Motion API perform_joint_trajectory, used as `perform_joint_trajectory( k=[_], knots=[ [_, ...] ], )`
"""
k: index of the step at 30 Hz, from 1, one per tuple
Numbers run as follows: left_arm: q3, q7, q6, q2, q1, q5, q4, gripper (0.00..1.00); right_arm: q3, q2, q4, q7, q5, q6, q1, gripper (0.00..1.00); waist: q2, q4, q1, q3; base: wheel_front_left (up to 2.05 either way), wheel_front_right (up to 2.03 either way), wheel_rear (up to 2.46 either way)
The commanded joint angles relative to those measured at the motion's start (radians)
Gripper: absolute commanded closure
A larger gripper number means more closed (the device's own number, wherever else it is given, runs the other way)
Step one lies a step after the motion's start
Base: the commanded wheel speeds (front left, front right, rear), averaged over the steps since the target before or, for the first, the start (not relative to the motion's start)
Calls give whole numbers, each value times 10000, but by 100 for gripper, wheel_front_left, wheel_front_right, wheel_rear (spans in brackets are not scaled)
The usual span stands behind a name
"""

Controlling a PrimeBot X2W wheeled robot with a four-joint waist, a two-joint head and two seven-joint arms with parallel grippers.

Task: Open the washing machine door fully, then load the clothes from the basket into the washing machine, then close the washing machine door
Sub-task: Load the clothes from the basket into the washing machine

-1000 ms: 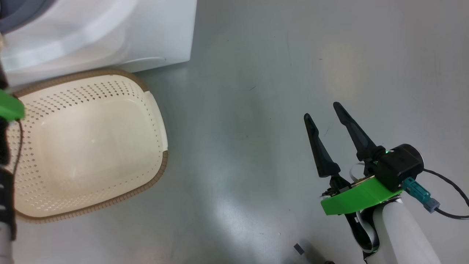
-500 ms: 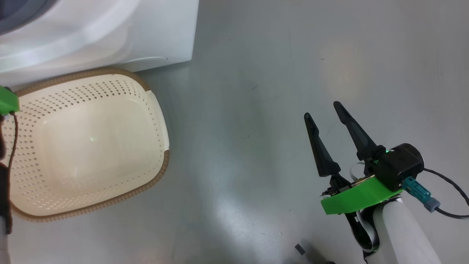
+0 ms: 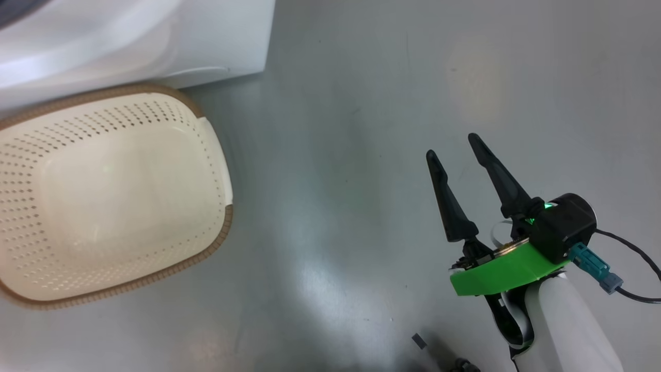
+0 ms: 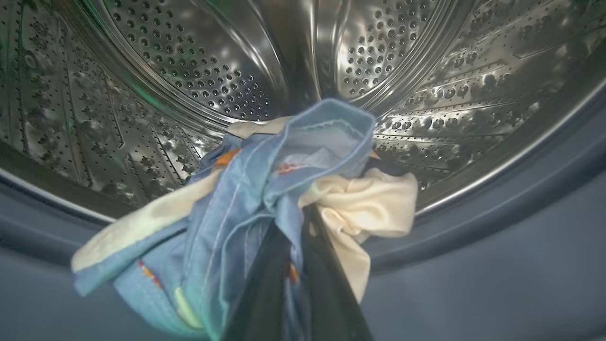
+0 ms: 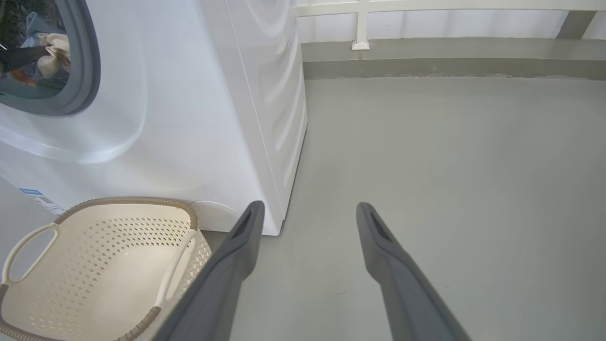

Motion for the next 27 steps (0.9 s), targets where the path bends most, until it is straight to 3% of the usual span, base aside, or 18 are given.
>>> perform_joint_trajectory(
  k=[1,13,27],
  knots=[
    [56,243,-45,743,-444,100,-273,100,276,17,-262,-48,135,27,82,0,-1,-108,0,184,0,0,0],
    [-1071,1893,-179,1939,-3301,160,13,100,505,17,-374,-48,503,27,-204,0,-1,-536,0,1035,0,0,0],
    [-2430,2041,-186,2384,-5264,-278,1238,100,731,17,-500,-48,739,27,-302,0,-1,-988,0,1519,0,0,0]
  ],
)
